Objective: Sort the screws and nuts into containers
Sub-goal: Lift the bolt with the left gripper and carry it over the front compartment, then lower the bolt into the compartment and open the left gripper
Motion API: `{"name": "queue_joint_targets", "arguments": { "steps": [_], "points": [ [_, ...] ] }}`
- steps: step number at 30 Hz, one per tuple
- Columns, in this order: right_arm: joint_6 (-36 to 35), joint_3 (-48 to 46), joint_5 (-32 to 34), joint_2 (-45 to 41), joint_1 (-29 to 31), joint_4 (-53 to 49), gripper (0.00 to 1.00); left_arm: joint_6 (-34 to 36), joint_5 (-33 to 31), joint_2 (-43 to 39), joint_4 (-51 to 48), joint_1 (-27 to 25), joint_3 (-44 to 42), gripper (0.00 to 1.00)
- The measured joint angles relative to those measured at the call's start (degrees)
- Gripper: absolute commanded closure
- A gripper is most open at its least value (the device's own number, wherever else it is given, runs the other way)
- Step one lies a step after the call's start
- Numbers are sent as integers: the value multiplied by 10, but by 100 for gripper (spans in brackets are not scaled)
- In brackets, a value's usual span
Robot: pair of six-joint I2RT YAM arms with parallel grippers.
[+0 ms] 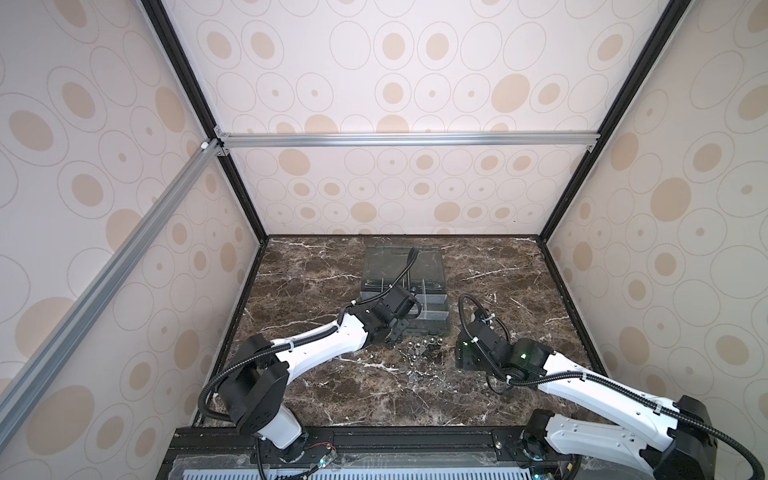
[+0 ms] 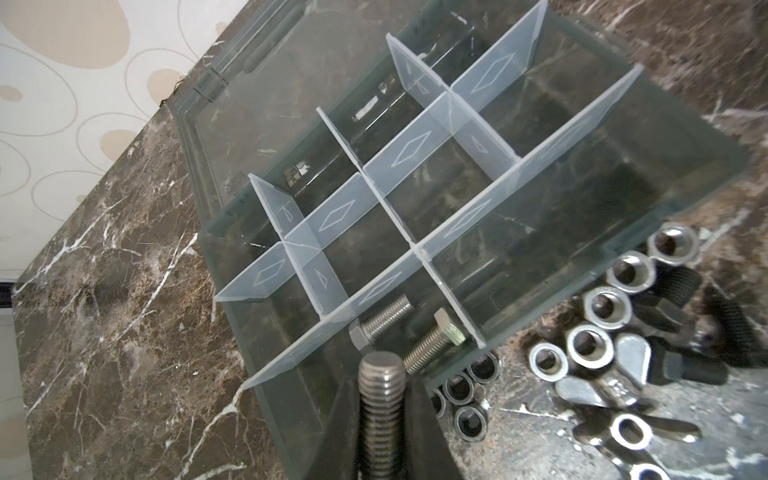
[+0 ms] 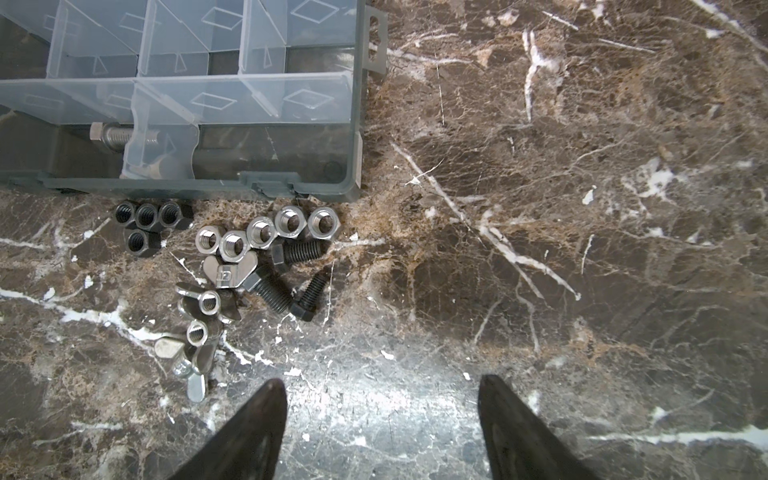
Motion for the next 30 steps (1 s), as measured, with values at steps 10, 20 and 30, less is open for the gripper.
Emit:
{"name": "queue_joint_targets", "arguments": {
  "steps": [10,20,30],
  "points": [
    [4,0,2,-17,0,-11,24,55,8,52,15,24,8,91],
    [13,0,2,-24,0,-13,24,64,10,67,26,30,12,86],
    [14,0,2,-27,0,-13,24,61,17,69,38,30,11,61]
  ]
}}
